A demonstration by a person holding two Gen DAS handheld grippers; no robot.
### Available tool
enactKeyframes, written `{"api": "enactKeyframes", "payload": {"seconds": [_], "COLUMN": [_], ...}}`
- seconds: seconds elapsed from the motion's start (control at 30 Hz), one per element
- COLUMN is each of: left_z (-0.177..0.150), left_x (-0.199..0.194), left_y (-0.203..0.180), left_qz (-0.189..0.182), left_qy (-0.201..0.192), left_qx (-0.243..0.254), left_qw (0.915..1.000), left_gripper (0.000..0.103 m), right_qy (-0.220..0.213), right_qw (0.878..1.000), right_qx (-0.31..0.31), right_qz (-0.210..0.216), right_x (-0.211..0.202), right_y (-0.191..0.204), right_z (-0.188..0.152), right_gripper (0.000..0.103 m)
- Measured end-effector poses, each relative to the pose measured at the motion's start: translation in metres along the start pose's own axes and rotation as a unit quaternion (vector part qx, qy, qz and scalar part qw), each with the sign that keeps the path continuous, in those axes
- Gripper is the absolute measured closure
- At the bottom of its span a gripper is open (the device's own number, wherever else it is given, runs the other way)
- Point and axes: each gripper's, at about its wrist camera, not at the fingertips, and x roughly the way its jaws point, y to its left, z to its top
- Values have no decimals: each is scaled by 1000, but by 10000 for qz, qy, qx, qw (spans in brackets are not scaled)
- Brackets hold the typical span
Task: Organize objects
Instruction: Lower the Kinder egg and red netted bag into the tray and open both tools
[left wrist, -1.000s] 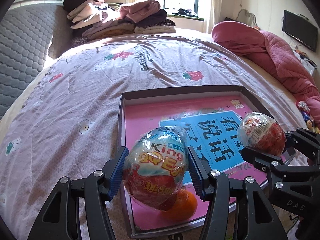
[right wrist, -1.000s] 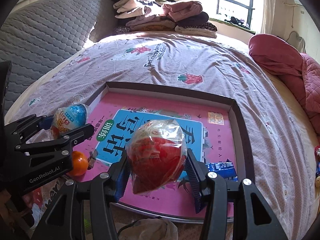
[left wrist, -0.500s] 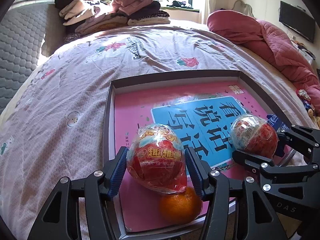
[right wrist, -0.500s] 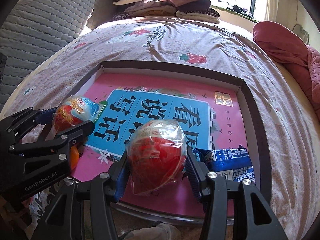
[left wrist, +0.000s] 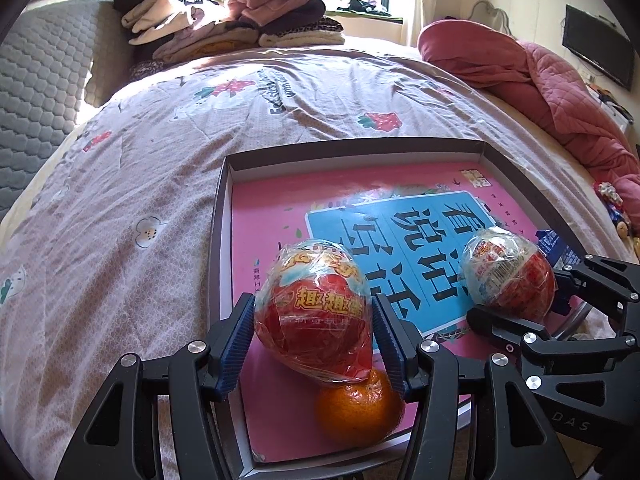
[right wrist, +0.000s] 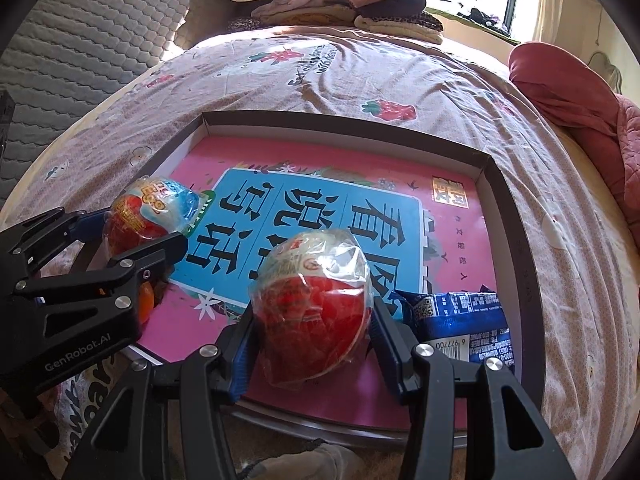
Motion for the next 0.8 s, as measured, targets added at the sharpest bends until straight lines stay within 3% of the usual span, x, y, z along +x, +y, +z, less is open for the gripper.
{"api": "enactKeyframes", "payload": {"seconds": [0.8], "left_z": [1], "left_x": [-25], "left_y": [4], "left_qz": [-54], "left_qy": [-73], "left_qx": [-217], "left_qw": [9997], "left_gripper": [43], "right_qy": [-176], "right_qw": [9996], "right_qx": [204], "right_qz": [-44], "right_x": [-29], "right_y": [-5], "right_z": [1], "right_gripper": [45]}}
